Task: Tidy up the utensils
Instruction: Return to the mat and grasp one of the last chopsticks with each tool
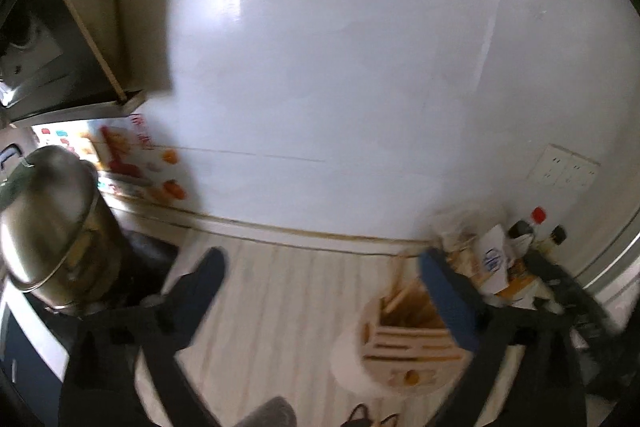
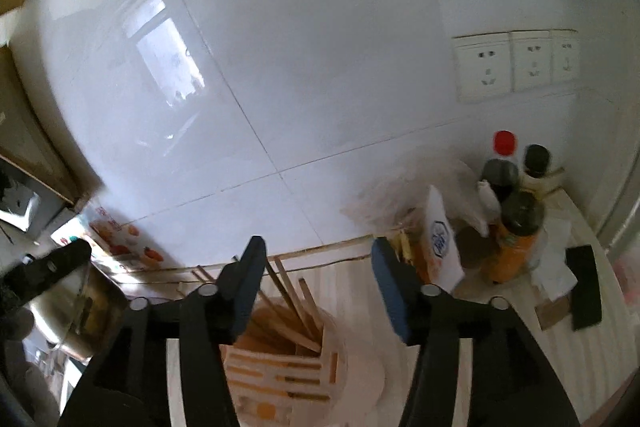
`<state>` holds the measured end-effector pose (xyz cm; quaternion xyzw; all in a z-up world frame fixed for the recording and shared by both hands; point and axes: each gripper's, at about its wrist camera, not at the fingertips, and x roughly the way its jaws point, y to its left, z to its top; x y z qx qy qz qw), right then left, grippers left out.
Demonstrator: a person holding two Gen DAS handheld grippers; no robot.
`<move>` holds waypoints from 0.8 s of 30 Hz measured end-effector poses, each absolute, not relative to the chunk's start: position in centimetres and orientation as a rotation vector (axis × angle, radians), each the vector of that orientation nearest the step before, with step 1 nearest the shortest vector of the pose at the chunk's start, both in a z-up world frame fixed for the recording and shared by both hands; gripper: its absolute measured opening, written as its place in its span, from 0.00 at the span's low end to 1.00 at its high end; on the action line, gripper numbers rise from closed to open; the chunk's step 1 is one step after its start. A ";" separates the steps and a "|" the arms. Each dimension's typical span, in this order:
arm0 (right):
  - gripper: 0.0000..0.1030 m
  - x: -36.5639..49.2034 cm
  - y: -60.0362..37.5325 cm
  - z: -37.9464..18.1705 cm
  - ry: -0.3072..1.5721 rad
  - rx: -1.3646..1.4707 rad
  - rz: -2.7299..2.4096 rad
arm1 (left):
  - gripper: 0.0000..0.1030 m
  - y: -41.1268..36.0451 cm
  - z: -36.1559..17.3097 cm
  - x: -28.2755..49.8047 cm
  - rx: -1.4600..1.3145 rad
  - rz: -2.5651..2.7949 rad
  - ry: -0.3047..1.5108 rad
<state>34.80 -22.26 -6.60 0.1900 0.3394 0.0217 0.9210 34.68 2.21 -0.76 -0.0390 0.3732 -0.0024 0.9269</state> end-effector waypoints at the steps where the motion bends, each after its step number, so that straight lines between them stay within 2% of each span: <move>1: 0.64 34.4 -22.5 -6.5 0.700 0.391 0.033 | 1.00 2.4 -1.0 34.3 -0.074 0.005 0.769; 7: 0.94 29.8 -23.5 -6.5 0.696 0.405 -0.011 | 1.00 3.4 -4.8 31.8 -0.050 0.050 0.846; 15: 0.94 25.8 -24.2 -11.8 0.848 0.385 -0.080 | 1.00 3.2 -14.5 28.4 0.036 0.117 1.048; 21: 0.94 23.6 -23.0 -20.1 1.095 0.374 -0.073 | 1.00 3.0 -22.9 26.4 0.098 0.128 1.222; 24: 0.90 22.7 -22.0 -24.2 1.202 0.365 -0.067 | 1.00 2.6 -26.1 25.6 0.123 0.125 1.288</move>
